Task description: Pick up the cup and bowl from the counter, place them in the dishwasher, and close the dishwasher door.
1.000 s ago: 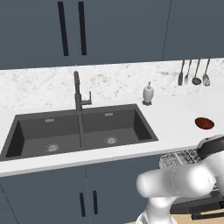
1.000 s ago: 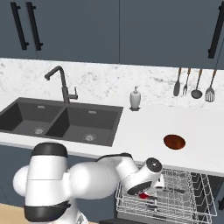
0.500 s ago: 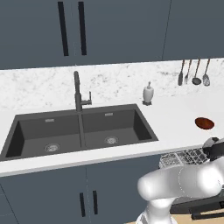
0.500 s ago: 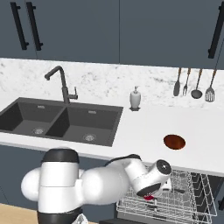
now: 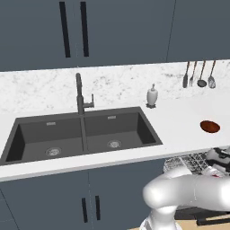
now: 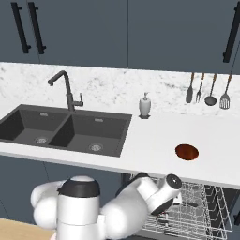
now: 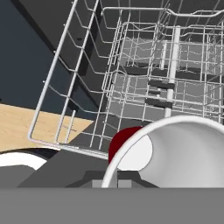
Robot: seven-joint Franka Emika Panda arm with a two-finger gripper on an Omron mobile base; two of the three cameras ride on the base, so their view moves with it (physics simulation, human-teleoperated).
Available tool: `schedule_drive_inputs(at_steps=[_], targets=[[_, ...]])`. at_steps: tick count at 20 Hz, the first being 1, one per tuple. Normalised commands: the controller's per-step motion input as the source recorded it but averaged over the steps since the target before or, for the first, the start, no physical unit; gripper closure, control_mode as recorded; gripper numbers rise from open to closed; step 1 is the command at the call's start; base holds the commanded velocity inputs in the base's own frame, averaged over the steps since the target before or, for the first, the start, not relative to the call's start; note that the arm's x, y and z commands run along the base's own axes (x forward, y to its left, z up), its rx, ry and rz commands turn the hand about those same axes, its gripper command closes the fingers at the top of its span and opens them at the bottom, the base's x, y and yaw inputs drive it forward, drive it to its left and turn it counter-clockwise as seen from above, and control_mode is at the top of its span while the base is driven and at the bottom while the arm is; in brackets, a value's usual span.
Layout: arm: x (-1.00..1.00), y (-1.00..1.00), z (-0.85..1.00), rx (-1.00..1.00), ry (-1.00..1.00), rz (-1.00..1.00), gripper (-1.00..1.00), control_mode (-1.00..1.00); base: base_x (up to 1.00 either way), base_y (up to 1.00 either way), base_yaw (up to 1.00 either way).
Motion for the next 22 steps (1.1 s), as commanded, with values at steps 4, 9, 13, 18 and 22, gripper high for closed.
schedule_drive_inputs(at_steps=[4, 9, 13, 18, 22], targets=[[0.23, 0.00, -0.19, 0.00, 0.00, 0.00, 1.00, -1.00, 0.00, 0.00, 0.00], [0.12, -0.03, -0.01, 0.01, 0.00, -0.02, 1.00, -1.00, 0.00, 0.00, 0.00], [0.01, -0.06, -0.06, 0.00, 0.03, -0.08, 1.00, -1.00, 0.00, 0.00, 0.00], [0.00, 0.00, -0.04, 0.00, 0.05, -0.07, 1.00, -1.00, 0.00, 0.00, 0.00], [0.01, 0.00, -0.01, 0.00, 0.01, -0.06, 1.00, -1.00, 0.00, 0.00, 0.00]])
